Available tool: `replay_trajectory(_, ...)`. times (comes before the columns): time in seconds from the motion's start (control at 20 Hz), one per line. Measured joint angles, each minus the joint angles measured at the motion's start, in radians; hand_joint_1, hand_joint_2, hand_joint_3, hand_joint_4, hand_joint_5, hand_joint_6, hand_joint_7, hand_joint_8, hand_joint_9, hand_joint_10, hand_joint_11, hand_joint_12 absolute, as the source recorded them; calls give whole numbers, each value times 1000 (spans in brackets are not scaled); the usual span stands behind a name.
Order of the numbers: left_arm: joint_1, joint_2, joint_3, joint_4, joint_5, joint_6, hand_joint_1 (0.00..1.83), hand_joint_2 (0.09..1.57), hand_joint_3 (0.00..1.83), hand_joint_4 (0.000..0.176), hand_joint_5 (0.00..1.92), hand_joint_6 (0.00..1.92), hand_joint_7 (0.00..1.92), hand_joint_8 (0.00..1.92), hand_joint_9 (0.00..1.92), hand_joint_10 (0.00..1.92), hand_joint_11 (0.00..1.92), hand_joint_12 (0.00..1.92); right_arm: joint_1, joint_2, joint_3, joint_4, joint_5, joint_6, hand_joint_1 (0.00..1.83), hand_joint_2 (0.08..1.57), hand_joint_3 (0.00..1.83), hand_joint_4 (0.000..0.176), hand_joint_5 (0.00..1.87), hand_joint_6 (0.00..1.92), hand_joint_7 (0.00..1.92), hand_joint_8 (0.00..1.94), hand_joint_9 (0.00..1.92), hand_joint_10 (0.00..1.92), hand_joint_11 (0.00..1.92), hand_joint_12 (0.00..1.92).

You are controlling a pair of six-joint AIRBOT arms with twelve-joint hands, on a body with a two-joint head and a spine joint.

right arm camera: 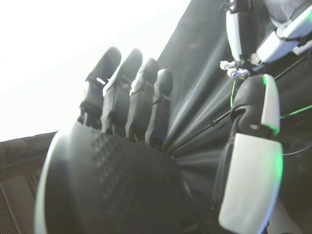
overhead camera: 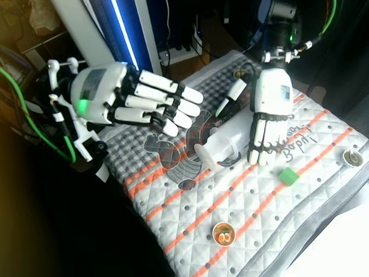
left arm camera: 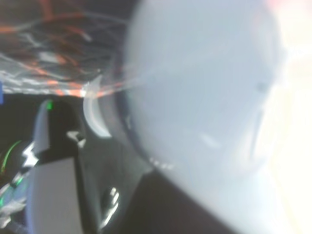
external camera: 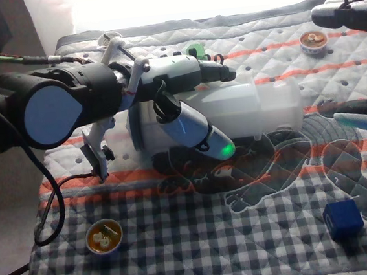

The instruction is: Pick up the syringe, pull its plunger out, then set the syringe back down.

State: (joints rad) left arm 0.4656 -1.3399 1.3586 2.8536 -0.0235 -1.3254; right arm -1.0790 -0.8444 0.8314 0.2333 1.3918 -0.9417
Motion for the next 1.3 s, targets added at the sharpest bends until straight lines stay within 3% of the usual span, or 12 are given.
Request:
replay_trajectory(0.05,2,-7,6,0,0,0,994,879,5,0,311,39,269,44,226,103,0,1663,0,0,0,1,0,0,1040,908,8,0,650,46,647,46,284,861,37,1410)
replay_trajectory(0.15,14,-11,18,5,-4,3,1102,901,0,0,434,11,374,26,49,821,0,1841,0,0,0,-2,0,0,1045,933,14,0,668,54,668,59,297,869,44,1378)
replay_trajectory(0.25,15,-11,18,0,1,-3,952,1090,11,0,762,31,597,40,155,824,0,1657,0,0,0,3,-1,0,1038,958,11,0,690,64,672,83,276,918,15,1421)
replay_trajectory(0.3,25,-11,17,-13,26,-7,1024,1198,5,0,773,1029,650,39,152,940,0,1730,0,0,0,1,1,0,1041,976,11,0,702,73,683,110,292,953,46,1421)
replay_trajectory(0.35,27,-5,13,-24,39,-6,1067,1232,2,0,751,1264,722,65,174,1082,0,1833,0,0,0,0,0,0,1028,995,4,0,703,83,668,177,296,978,51,1430)
replay_trajectory(0.4,27,1,11,-47,50,-6,1086,1221,0,0,776,1270,750,70,189,1039,0,1770,0,0,0,-1,0,1,1020,1012,2,0,688,88,629,240,299,956,54,1428)
replay_trajectory(0.45,31,11,3,-75,66,-3,1174,1217,14,0,886,1221,649,1082,285,912,0,1609,0,0,0,0,0,1,1031,1025,2,0,691,94,615,298,318,935,63,1421)
replay_trajectory(0.5,38,21,-3,-105,85,-3,1188,1229,2,0,897,1236,614,1289,317,893,0,1502,0,0,0,2,0,1,1055,1034,2,0,689,96,565,341,281,948,15,1477)
replay_trajectory(0.7,48,86,-45,-211,151,-1,1164,1276,0,0,809,1392,556,1461,370,1077,11,1705,-5,0,0,3,0,2,1023,1066,0,0,677,101,465,536,256,986,7,1512)
replay_trajectory(0.95,42,188,-159,-213,312,5,1171,1268,0,0,820,1380,571,1436,382,1160,165,1724,-5,0,0,5,0,1,1021,1046,0,0,595,46,449,361,262,824,44,1386)
replay_trajectory(1.15,64,263,-284,-129,418,-17,1171,1245,1,0,832,1309,641,1435,542,1217,367,1772,-5,0,0,3,1,2,1030,885,0,0,299,0,253,5,214,133,0,988)
replay_trajectory(1.3,103,310,-343,-44,457,-125,1314,1204,0,0,816,1175,810,1321,668,1491,431,1917,11,-8,2,-7,2,23,995,808,0,50,137,0,86,0,114,21,0,808)
